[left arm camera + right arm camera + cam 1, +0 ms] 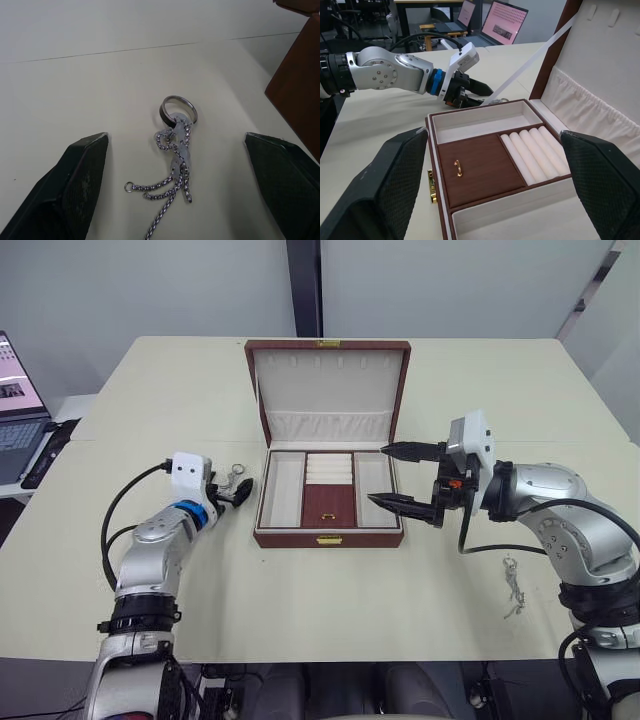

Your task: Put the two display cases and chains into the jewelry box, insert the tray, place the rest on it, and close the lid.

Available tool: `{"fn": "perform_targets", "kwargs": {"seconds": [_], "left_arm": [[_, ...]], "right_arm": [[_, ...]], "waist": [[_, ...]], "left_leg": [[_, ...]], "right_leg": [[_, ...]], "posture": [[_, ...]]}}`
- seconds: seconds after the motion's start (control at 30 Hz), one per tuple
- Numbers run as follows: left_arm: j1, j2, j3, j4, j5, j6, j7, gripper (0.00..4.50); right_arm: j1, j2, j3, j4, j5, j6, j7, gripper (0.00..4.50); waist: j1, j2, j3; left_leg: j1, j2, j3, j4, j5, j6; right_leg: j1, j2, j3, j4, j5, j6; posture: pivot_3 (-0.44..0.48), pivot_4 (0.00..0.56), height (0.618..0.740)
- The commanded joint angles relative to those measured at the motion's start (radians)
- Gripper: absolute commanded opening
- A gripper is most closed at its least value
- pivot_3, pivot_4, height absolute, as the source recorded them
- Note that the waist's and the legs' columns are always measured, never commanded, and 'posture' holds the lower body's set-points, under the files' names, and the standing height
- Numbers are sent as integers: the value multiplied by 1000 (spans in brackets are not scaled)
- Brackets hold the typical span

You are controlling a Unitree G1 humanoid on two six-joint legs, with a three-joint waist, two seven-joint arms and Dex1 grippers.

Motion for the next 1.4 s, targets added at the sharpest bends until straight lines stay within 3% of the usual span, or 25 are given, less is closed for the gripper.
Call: {"fn": "perform_targets", "kwargs": {"seconds": [0.03,0.33,0.83,1.17,1.4], "left_arm": [[-9,10,-2,23,20,-16,-2,4500],[13,16,-6,37,40,10,-5,4500],[30,14,21,39,29,19,-14,52],[42,18,40,3,19,8,-17,52],[40,44,73,-199,-39,102,-21,52]], "right_arm": [[-14,-7,-14,-36,2,-4,-4,4452],[-5,-7,-16,-43,5,2,-5,4452],[-8,-15,-24,-37,9,4,4,4500],[-18,-20,-27,-27,8,-3,14,4500],[-41,-37,-57,-52,49,23,22,4500]], "waist": [[0,0,0],[0,0,0],[0,0,0],[-1,0,0],[1,0,0]], "left_leg": [[0,0,0,0,0,0],[0,0,0,0,0,0],[1,0,0,0,0,0],[1,0,0,0,0,0],[0,0,0,0,0,0]], "right_leg": [[0,0,0,0,0,0],[0,0,0,0,0,0],[0,0,0,0,0,0],[0,0,0,0,0,0],[0,0,0,0,0,0]], "posture": [[0,150,740],[0,150,740],[0,150,740],[0,150,740],[0,150,740]]}}
